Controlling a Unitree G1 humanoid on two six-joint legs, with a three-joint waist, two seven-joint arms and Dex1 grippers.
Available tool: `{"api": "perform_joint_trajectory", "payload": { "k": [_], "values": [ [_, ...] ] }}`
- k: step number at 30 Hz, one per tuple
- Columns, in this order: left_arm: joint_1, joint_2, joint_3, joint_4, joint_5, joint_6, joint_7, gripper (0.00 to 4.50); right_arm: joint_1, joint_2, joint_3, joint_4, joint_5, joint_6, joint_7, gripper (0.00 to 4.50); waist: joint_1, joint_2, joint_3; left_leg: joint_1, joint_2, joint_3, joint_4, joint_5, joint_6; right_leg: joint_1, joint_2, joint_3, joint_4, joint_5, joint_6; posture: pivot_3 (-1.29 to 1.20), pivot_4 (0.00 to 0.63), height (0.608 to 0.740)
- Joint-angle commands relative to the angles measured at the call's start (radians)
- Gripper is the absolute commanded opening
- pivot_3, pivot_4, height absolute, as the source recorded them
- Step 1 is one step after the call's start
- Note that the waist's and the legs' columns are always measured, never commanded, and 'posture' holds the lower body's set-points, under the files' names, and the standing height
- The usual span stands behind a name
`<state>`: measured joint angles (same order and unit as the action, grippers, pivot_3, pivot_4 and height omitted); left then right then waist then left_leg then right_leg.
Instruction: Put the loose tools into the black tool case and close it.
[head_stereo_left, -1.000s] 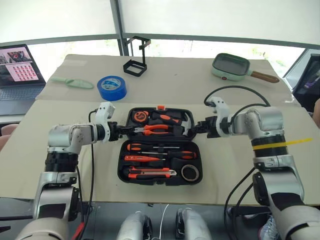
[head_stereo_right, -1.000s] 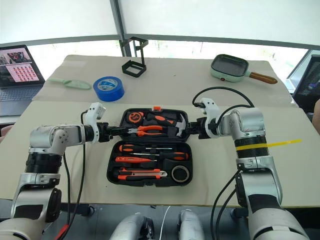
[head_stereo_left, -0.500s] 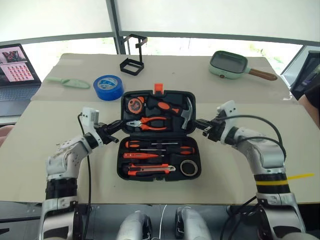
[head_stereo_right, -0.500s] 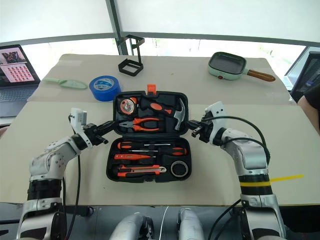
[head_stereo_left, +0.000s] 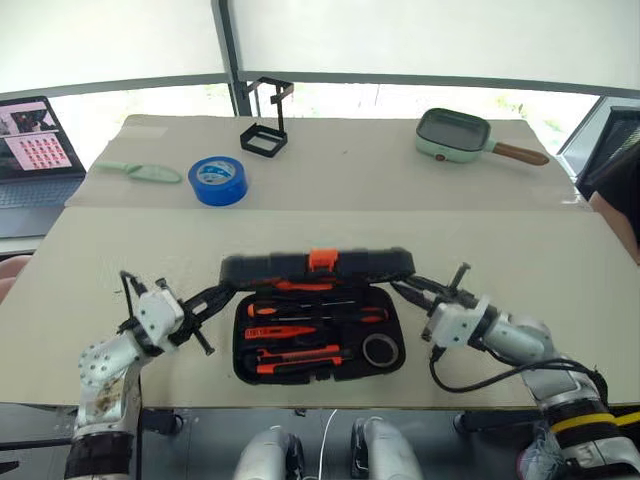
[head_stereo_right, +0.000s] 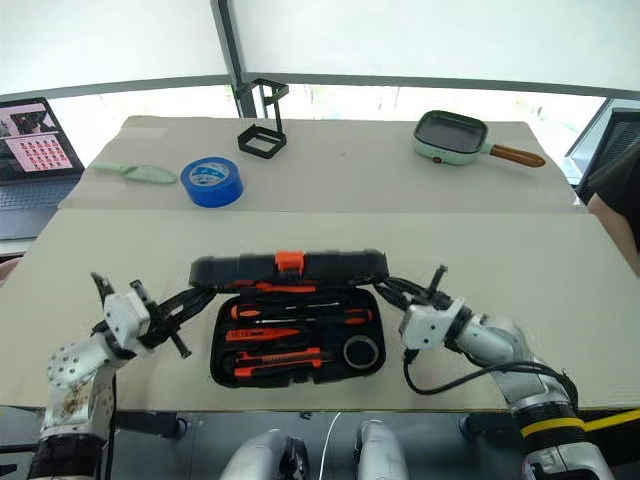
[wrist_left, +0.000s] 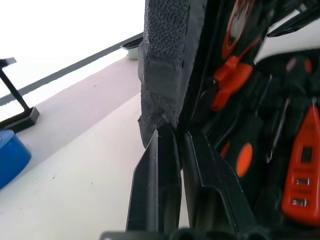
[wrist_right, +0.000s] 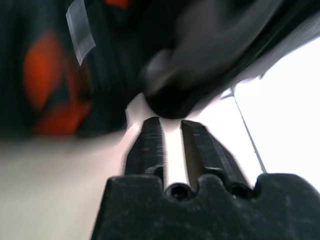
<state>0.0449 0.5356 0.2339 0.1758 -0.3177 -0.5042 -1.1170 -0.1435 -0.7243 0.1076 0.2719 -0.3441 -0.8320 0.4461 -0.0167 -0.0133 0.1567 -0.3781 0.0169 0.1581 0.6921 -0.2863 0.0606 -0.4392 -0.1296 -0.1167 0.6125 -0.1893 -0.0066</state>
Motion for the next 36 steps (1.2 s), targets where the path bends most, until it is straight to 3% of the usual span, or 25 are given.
{"api": "perform_joint_trajectory", "payload": {
  "k": [1, 4, 7, 10, 11, 14, 16, 20, 24, 26, 29, 36],
  "values": [
    [0.092, 0.036, 0.015, 0.024, 0.015, -0.073, -0.004, 1.80, 0.053, -0.050, -0.042, 0.009, -0.002, -0.083, -0.049, 2.35, -0.005, 0.001, 0.000, -0.001, 0.000, 0.001, 0.000, 0.000, 0.001, -0.002, 0.000, 0.002, 0.001, 0.001, 0.001, 0.00, 0.150, 0.740],
    [0.120, 0.067, 0.045, 0.033, -0.018, -0.092, -0.006, 2.81, 0.114, -0.087, -0.081, -0.001, 0.000, -0.093, -0.080, 3.30, 0.008, -0.001, 0.001, -0.001, 0.001, 0.000, 0.001, 0.000, 0.001, -0.001, 0.000, 0.002, 0.002, 0.001, 0.004, 0.00, 0.150, 0.740],
    [0.124, 0.107, 0.062, 0.048, -0.034, -0.059, -0.004, 2.88, 0.202, -0.117, -0.123, -0.045, 0.065, -0.059, -0.070, 4.37, 0.024, -0.001, 0.001, -0.002, 0.001, -0.004, 0.003, -0.002, 0.002, 0.000, -0.002, 0.000, 0.000, -0.002, 0.000, 0.00, 0.150, 0.740],
    [0.079, 0.139, 0.049, 0.048, -0.057, 0.065, 0.013, 2.88, 0.315, -0.146, -0.147, -0.144, 0.267, 0.071, 0.023, 4.46, 0.033, -0.002, 0.000, -0.003, 0.000, -0.006, 0.003, -0.004, 0.006, 0.000, -0.003, 0.000, -0.001, -0.002, 0.001, 0.00, 0.150, 0.740],
    [0.048, 0.146, 0.034, 0.038, -0.066, 0.116, 0.016, 2.88, 0.364, -0.165, -0.139, -0.202, 0.375, 0.133, 0.080, 4.13, 0.034, -0.002, 0.000, -0.003, 0.000, -0.007, 0.003, -0.004, 0.006, 0.000, -0.003, 0.000, -0.002, -0.002, 0.003, 0.00, 0.150, 0.740],
    [-0.077, 0.144, -0.007, 0.030, -0.059, 0.235, 0.051, 2.17, 0.513, -0.251, -0.108, -0.393, 0.626, 0.327, 0.262, 3.32, 0.042, -0.001, 0.001, -0.006, -0.001, -0.010, 0.005, -0.004, 0.008, 0.002, -0.004, -0.001, -0.002, 0.000, 0.006, 0.00, 0.150, 0.740],
    [-0.195, 0.132, -0.064, 0.026, -0.051, 0.351, 0.059, 1.44, 0.615, -0.320, -0.080, -0.543, 0.758, 0.477, 0.369, 2.62, 0.041, -0.001, 0.001, -0.006, 0.000, -0.012, 0.006, -0.004, 0.011, 0.004, -0.003, -0.003, -0.002, 0.001, 0.006, 0.00, 0.150, 0.740],
    [-0.342, 0.133, -0.174, 0.071, 0.030, 0.405, 0.017, 0.10, 0.613, -0.327, -0.042, -0.700, 0.817, 0.675, 0.387, 1.37, 0.031, -0.004, 0.000, -0.005, 0.000, -0.014, 0.007, -0.007, 0.015, 0.006, -0.001, -0.006, -0.002, 0.001, 0.008, 0.00, 0.150, 0.740],
    [-0.507, 0.123, -0.280, 0.250, 0.136, 0.369, -0.027, 0.00, 0.504, -0.307, 0.065, -0.797, 0.783, 0.934, 0.378, 0.01, 0.028, -0.004, 0.001, -0.005, 0.000, -0.012, 0.007, -0.007, 0.014, 0.005, 0.000, -0.007, -0.001, 0.002, 0.008, 0.00, 0.150, 0.740],
    [-0.554, 0.109, -0.307, 0.300, 0.139, 0.375, -0.068, 0.00, 0.438, -0.298, 0.122, -0.813, 0.737, 1.052, 0.370, 0.01, 0.030, -0.006, 0.001, -0.007, 0.000, -0.012, 0.007, -0.007, 0.014, 0.003, 0.001, -0.007, -0.001, 0.002, 0.008, 0.00, 0.150, 0.740],
    [-0.584, 0.111, -0.340, 0.349, 0.148, 0.361, -0.149, 0.00, 0.310, -0.185, 0.135, -0.791, 0.732, 1.117, 0.312, 0.01, 0.028, -0.011, 0.000, -0.012, 0.000, -0.013, 0.010, 0.001, 0.015, 0.000, 0.001, -0.008, -0.001, 0.002, 0.007, 0.00, 0.150, 0.740],
    [-0.566, 0.128, -0.303, 0.390, 0.136, 0.398, -0.158, 0.00, 0.101, -0.059, 0.192, -0.649, 0.568, 1.168, 0.273, 0.01, 0.020, -0.013, 0.001, -0.013, 0.001, -0.013, 0.013, 0.000, 0.015, -0.001, 0.001, -0.009, -0.001, 0.003, 0.007, 0.00, 0.150, 0.740]
  ]
}}
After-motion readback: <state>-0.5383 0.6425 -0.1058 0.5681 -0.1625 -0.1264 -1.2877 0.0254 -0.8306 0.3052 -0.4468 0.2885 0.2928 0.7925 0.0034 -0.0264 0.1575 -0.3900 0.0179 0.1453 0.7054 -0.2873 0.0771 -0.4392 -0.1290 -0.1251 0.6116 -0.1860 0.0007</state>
